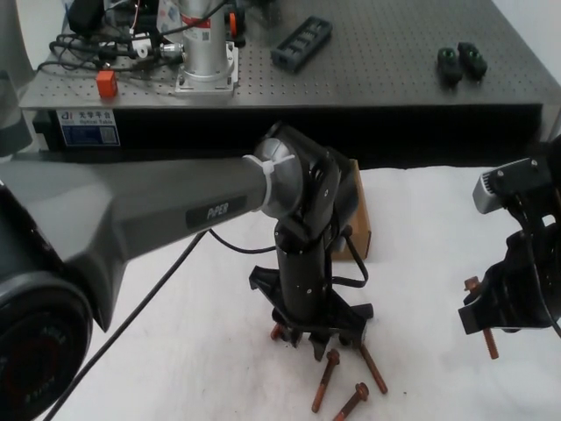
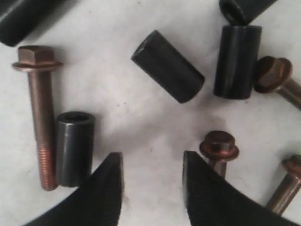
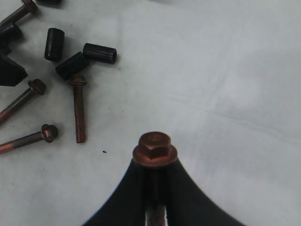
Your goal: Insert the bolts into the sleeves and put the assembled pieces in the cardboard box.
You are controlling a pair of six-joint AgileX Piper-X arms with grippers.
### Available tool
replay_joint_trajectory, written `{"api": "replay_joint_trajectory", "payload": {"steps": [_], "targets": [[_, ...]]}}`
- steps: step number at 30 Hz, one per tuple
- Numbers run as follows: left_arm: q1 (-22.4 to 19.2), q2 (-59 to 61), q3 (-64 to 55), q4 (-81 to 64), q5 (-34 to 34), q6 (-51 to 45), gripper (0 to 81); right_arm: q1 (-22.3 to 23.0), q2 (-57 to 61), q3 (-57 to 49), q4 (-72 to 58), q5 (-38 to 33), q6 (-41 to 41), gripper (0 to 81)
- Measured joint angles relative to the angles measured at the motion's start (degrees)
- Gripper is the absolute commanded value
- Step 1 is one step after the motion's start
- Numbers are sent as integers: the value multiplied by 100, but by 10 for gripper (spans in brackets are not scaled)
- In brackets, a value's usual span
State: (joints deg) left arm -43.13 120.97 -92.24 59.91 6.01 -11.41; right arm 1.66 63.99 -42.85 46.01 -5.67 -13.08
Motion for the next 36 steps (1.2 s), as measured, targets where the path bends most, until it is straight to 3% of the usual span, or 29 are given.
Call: {"api": "replay_joint_trajectory", "payload": {"steps": [21, 36], "targets": [[-12, -195, 0, -169, -1175, 173, 302, 0, 0, 0, -32, 0, 0, 6], [26, -359, 643, -738, -1120, 296, 302, 0, 0, 0, -110, 0, 0, 6]]}}
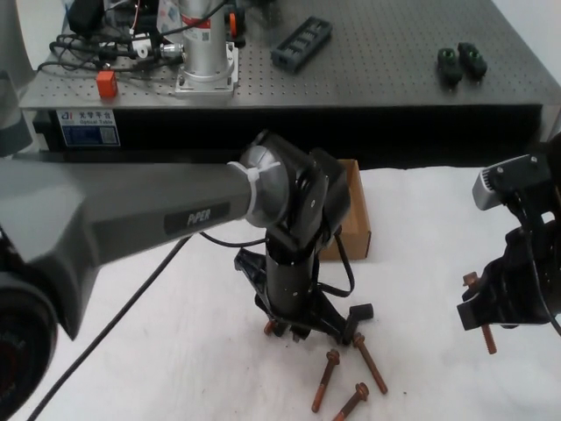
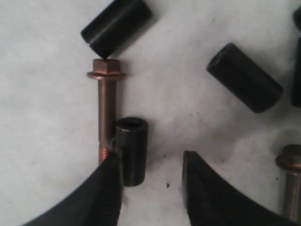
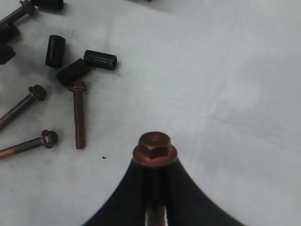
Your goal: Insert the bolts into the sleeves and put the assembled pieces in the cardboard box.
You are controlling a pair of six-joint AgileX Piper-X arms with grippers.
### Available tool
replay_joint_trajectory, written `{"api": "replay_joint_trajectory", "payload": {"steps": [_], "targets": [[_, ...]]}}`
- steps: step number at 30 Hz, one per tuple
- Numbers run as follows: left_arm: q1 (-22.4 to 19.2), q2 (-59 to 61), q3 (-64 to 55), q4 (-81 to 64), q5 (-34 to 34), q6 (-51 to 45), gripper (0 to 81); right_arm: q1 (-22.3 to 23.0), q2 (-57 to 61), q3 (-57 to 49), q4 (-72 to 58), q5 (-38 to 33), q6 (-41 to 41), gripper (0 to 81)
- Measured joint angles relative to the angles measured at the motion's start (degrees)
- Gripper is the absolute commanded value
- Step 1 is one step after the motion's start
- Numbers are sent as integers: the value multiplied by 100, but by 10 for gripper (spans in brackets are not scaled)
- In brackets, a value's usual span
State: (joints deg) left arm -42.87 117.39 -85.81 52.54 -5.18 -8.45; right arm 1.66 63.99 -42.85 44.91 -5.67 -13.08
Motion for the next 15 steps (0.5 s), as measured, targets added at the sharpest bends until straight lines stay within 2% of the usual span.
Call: {"api": "replay_joint_trajectory", "payload": {"steps": [15], "targets": [[90, 136, 140, -505, 251, 47, 302, 0, 0, 0, 100, 0, 0, 6]]}}
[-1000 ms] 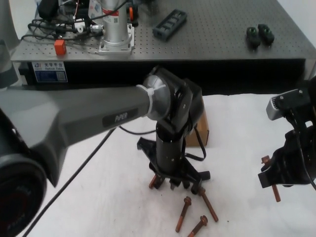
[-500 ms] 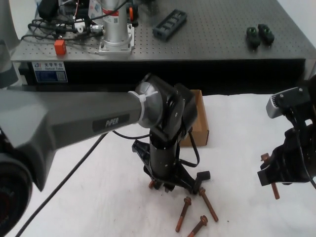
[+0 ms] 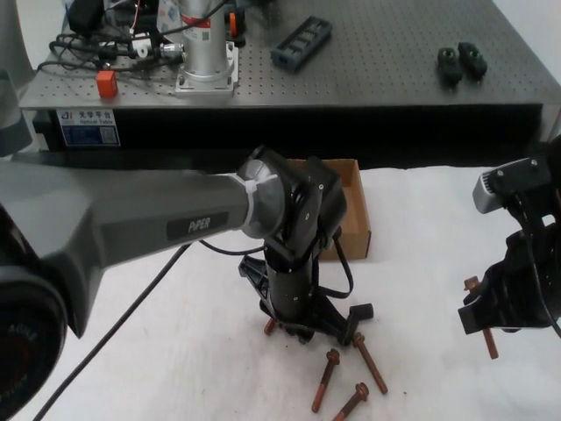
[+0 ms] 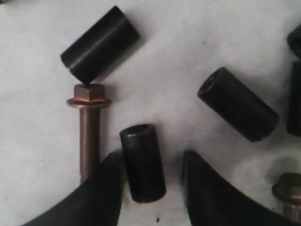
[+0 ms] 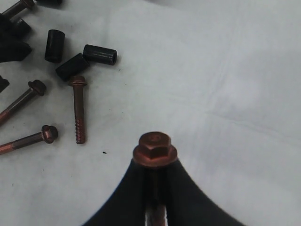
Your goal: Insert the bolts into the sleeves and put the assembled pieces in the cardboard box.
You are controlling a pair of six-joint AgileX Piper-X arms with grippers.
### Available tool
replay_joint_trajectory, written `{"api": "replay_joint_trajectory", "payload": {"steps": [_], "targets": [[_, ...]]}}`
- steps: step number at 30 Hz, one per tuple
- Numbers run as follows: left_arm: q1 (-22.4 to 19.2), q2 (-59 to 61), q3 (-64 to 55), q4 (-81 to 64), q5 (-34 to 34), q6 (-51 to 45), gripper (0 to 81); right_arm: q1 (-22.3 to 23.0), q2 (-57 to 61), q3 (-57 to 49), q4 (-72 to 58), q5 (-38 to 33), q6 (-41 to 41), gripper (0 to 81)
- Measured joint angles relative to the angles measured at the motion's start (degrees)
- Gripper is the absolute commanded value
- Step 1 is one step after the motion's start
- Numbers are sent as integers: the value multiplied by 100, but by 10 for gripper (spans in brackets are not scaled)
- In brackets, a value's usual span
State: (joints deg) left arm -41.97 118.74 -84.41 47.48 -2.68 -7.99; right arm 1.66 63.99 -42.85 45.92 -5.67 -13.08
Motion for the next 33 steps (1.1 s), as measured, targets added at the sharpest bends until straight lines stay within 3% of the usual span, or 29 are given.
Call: {"api": "replay_joint_trajectory", "payload": {"steps": [9, 11, 15, 22, 26, 28, 31, 33], "targets": [[254, 14, -10, -104, 400, 0, 291, 0, 0, 0, 6, 0, 0, 6], [308, 37, -30, -83, 471, 0, 237, 0, 0, 0, 6, 0, 0, 6], [452, 70, -97, 55, 1087, 40, 13, 0, 0, 0, 14, 0, 0, 6], [471, -72, -52, 171, 1897, 73, 6, 0, 0, 0, 14, -104, 35, 6], [456, -761, 476, -131, 2061, 155, 6, 0, 0, 0, -163, -828, 241, 6], [458, -1954, 1661, -1188, 2332, 225, 6, 0, 0, 0, -568, -1525, 598, 6], [473, -2833, 2640, -2151, 2773, 221, 6, 0, 0, 113, -1701, -2492, 1554, 6], [474, -3795, 3503, -3367, 3289, 142, 6, 154, -7, 391, -3244, -2919, 2720, 6]]}}
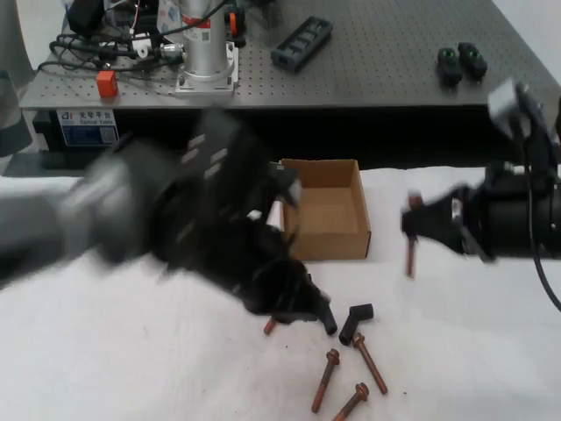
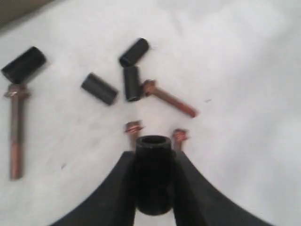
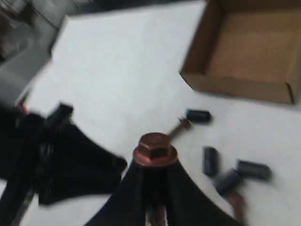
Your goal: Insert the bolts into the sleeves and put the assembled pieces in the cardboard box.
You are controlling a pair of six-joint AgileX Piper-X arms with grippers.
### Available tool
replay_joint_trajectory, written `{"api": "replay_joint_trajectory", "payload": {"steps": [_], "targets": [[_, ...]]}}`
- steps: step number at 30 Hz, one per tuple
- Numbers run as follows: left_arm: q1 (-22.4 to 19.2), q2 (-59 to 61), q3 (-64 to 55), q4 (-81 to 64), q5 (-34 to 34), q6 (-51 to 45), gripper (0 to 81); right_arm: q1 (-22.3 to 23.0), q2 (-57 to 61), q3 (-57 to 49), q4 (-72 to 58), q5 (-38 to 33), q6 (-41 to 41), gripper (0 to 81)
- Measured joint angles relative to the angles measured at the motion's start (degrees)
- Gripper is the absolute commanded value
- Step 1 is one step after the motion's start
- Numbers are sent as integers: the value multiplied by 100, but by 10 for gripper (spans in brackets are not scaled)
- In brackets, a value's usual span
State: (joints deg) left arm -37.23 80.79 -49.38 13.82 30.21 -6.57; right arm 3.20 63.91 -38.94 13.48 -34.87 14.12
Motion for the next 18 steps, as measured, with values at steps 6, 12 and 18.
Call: {"api": "replay_joint_trajectory", "payload": {"steps": [6, 12, 18], "targets": [[-16, -934, 1586, -2497, 576, -510, 6, 967, 0, 547, -3224, -192, 2007, 6], [-16, -1179, 1697, -2924, 795, -615, 6, 1522, 0, 592, -3599, -191, 2335, 6], [-16, -1179, 1697, -2940, 848, -686, 6, 1526, 0, 623, -3359, -69, 2196, 6]]}}
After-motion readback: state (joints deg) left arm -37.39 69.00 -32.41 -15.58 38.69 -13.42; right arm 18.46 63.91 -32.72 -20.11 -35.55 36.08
